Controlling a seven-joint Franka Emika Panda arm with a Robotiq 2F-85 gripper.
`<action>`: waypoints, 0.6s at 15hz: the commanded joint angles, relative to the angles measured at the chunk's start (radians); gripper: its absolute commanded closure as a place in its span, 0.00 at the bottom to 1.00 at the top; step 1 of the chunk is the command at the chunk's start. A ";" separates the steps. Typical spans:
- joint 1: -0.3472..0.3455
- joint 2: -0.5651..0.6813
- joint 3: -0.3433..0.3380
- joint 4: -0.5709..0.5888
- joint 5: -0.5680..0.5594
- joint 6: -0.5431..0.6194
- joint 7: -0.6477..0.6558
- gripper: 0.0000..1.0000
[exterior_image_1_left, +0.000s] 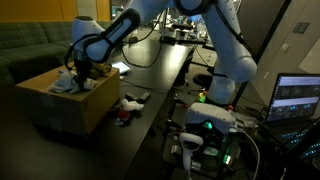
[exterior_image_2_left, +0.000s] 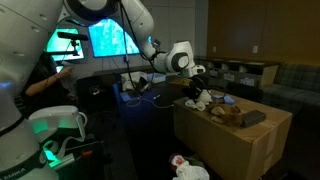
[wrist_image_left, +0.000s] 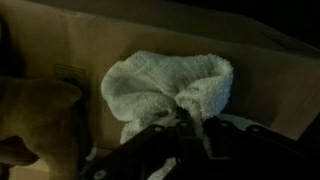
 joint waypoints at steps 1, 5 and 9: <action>-0.068 -0.053 0.095 -0.039 0.080 -0.047 -0.144 0.98; -0.114 -0.146 0.161 -0.107 0.139 -0.085 -0.270 0.96; -0.094 -0.253 0.131 -0.171 0.111 -0.079 -0.249 0.96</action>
